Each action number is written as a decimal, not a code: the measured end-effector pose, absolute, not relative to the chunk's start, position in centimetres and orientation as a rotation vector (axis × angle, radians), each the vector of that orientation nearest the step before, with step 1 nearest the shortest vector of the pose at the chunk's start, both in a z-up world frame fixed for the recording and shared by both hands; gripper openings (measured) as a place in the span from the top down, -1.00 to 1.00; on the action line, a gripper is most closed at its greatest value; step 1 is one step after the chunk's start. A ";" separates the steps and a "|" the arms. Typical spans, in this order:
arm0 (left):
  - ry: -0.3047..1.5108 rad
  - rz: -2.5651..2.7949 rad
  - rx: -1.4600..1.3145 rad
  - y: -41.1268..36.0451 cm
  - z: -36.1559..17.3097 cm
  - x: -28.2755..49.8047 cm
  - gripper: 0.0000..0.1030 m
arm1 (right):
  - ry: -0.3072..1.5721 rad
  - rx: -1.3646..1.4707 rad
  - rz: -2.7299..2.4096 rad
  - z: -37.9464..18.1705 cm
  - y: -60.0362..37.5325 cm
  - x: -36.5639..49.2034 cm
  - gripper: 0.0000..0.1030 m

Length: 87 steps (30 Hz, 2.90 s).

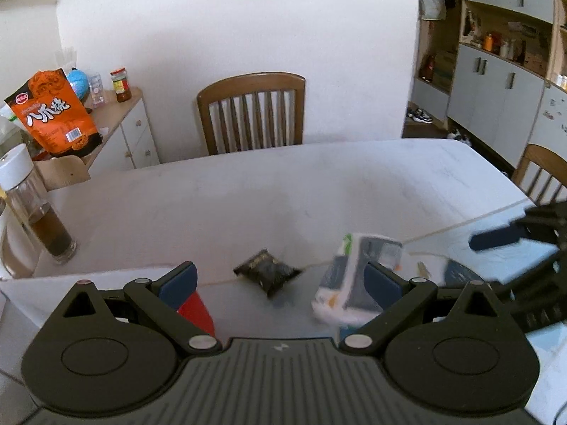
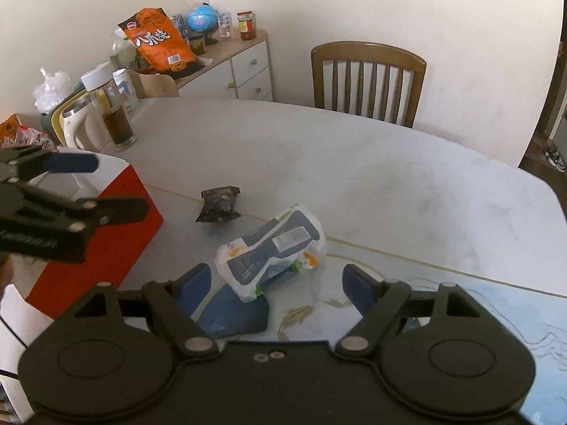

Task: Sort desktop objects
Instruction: 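Withdraw both tools from the box toward the black snack bag and tissue pack, then grasp the black sesame snack bag with the left tool while the right tool grasps the tissue pack, then carry the black snack bag and tissue pack with both tools over the box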

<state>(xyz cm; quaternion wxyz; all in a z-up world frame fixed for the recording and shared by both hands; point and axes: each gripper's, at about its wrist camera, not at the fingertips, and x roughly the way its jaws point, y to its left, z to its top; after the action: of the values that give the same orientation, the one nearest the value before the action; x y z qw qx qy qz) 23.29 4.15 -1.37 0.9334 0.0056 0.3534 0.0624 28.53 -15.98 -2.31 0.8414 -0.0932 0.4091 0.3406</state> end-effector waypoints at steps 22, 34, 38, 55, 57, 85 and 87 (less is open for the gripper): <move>0.849 0.254 -0.090 5.9 -7.6 33.2 -0.96 | 0.931 -0.173 0.756 -6.4 -12.6 32.2 -0.58; 0.760 0.320 0.092 3.5 -8.7 34.2 -0.96 | 0.989 -0.152 0.734 -8.9 -11.7 33.9 -0.58; 0.780 0.291 0.080 2.9 -9.0 35.1 -0.96 | 0.996 -0.147 0.728 -9.2 -11.8 34.1 -0.57; 0.965 0.318 -0.144 6.3 -14.0 36.6 -0.95 | 1.011 -0.159 0.699 -11.2 -11.5 35.1 -0.56; 0.961 0.320 -0.145 6.2 -14.1 36.5 -0.95 | 1.013 -0.154 0.695 -11.4 -11.6 35.3 -0.54; 0.887 0.267 -0.182 5.4 -12.0 33.6 0.08 | 0.943 -0.067 0.624 -10.1 -15.1 34.3 0.59; 0.882 0.258 -0.184 5.2 -11.5 33.2 0.08 | 0.941 -0.060 0.617 -9.8 -15.6 34.1 0.60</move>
<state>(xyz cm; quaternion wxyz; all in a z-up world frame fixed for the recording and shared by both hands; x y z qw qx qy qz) 33.20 5.21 -11.54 0.8921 -0.0887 0.4252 0.1246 34.14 -15.62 -9.78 0.8453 -0.0283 0.4461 0.2926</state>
